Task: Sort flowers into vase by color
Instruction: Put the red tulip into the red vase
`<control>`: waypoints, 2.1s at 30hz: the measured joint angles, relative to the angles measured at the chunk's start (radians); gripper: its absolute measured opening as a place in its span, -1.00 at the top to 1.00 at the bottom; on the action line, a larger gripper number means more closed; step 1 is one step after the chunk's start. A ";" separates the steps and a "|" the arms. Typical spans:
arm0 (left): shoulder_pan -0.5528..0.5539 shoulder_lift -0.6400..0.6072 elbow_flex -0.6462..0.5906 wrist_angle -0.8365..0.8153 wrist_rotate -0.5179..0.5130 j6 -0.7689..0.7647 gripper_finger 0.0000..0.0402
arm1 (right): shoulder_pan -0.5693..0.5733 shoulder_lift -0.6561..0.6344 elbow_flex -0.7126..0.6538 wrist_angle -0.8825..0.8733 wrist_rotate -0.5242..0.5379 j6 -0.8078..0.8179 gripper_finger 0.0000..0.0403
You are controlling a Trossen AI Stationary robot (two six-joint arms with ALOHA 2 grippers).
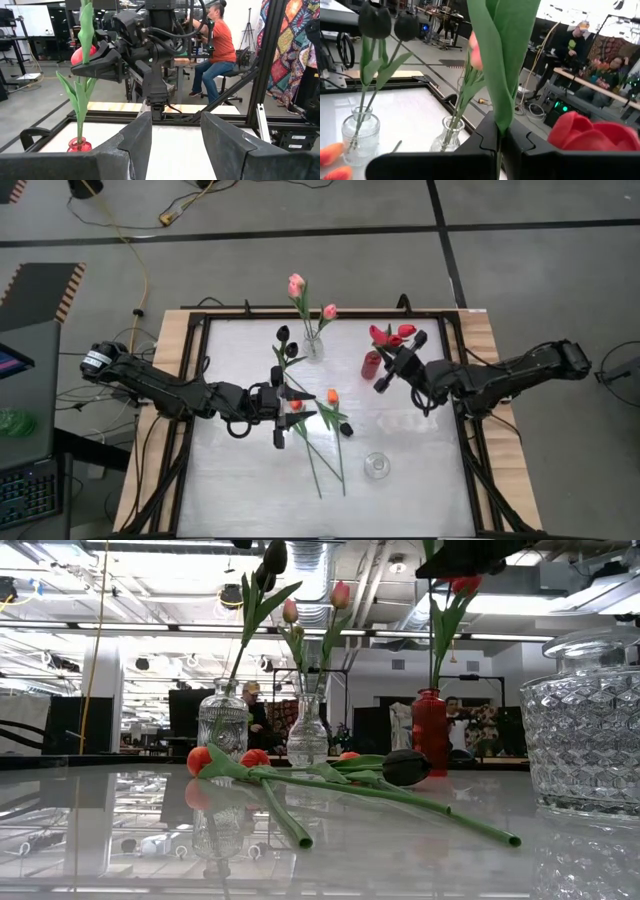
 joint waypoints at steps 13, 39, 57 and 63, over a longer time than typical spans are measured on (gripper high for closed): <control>0.000 0.000 0.000 0.000 0.000 0.000 0.21 | -0.017 0.000 0.000 -0.054 0.000 0.057 0.80; 0.000 0.000 0.000 -0.017 0.000 -0.015 0.21 | -0.040 0.000 0.000 -0.058 0.001 0.100 0.56; 0.000 0.000 0.000 -0.017 0.000 -0.015 0.21 | -0.040 0.000 0.000 -0.146 0.002 0.179 0.12; 0.000 0.000 0.000 -0.017 0.000 -0.015 0.21 | -0.040 0.000 0.001 -0.185 0.003 0.179 0.12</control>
